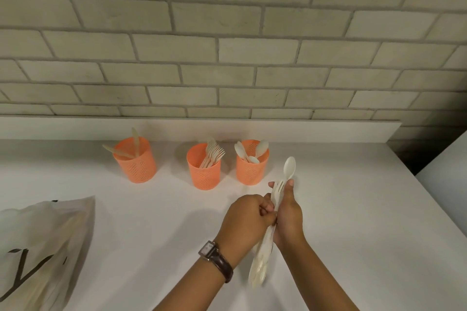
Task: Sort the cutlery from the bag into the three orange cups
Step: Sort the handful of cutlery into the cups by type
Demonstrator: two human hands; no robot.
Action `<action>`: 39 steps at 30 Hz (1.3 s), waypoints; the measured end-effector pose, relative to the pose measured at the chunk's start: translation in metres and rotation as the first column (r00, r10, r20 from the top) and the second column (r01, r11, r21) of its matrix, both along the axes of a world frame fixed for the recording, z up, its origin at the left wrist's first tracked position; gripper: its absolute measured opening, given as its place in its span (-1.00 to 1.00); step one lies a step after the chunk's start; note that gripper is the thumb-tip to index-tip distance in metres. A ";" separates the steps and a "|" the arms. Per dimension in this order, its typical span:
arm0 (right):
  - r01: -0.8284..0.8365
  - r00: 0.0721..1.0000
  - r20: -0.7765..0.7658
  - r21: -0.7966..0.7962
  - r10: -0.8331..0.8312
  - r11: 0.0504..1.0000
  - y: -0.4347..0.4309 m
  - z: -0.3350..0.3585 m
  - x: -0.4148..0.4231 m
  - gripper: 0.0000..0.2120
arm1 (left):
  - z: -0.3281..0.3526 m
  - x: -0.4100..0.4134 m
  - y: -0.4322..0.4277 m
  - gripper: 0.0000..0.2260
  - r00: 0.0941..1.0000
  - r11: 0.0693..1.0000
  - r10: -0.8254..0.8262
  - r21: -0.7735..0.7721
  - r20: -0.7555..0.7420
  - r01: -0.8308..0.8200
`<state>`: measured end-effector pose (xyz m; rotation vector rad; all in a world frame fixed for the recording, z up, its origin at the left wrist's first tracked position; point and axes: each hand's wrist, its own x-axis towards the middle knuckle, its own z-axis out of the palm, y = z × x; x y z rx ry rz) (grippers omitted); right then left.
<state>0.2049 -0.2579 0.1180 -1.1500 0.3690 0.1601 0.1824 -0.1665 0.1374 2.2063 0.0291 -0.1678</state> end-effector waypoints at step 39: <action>-0.464 0.886 0.060 0.156 0.460 0.872 -0.029 0.013 -0.004 -0.57 | 0.005 0.063 0.016 -0.86 0.930 0.726 -0.281 -0.686 -0.236 0.045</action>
